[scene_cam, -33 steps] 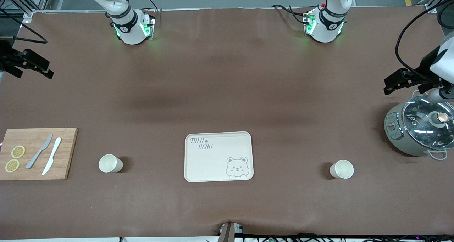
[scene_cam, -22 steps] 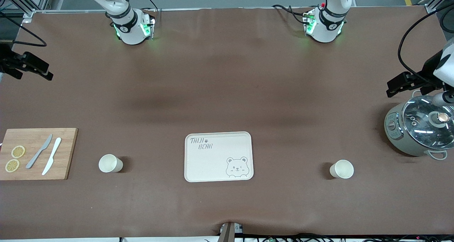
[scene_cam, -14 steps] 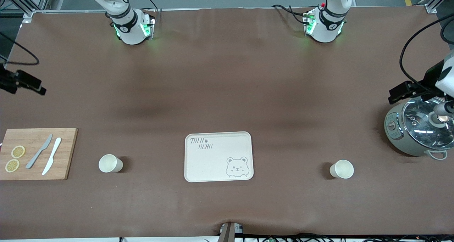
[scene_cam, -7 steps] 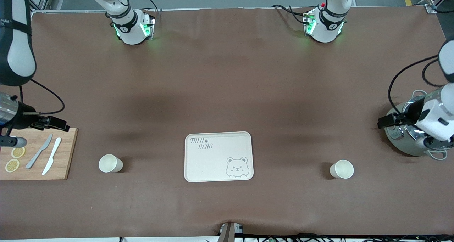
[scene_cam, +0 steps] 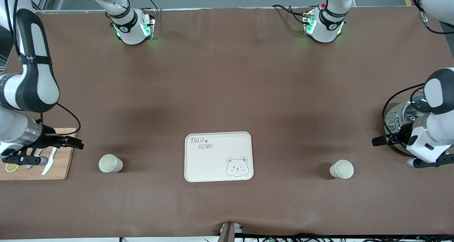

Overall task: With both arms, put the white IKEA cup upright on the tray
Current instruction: 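Lower the right gripper to one cup while the left gripper reaches the other, then close the right gripper on its cup while the left gripper grasps its cup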

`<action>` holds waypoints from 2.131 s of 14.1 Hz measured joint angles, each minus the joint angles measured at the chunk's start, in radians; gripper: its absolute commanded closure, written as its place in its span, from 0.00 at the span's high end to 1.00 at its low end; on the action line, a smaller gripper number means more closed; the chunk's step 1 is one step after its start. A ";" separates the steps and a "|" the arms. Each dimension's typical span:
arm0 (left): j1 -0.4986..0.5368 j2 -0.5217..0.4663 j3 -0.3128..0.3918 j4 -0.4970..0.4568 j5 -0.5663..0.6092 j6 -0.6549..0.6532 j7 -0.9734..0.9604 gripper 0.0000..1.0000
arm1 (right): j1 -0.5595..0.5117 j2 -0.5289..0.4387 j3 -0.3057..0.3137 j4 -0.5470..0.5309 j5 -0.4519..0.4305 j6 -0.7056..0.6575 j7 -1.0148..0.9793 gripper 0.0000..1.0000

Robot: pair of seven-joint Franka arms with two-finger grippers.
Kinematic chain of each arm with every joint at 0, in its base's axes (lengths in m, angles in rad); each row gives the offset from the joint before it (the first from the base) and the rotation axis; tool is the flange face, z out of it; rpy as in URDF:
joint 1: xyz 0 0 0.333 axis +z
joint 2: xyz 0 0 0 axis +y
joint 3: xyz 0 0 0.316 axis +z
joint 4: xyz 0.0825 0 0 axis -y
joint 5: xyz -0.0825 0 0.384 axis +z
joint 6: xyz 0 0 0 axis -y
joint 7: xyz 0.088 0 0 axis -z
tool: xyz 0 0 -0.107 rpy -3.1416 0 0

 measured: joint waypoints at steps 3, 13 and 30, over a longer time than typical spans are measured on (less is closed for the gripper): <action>-0.008 0.068 0.000 -0.001 0.000 0.078 0.000 1.00 | 0.004 0.054 0.001 0.002 0.000 0.065 -0.001 1.00; -0.014 0.251 -0.003 -0.001 0.000 0.334 0.000 1.00 | 0.006 0.164 0.001 0.038 0.000 0.146 -0.002 1.00; -0.050 0.300 -0.004 0.006 0.000 0.389 -0.106 0.00 | 0.048 0.291 0.002 0.060 0.000 0.294 -0.010 1.00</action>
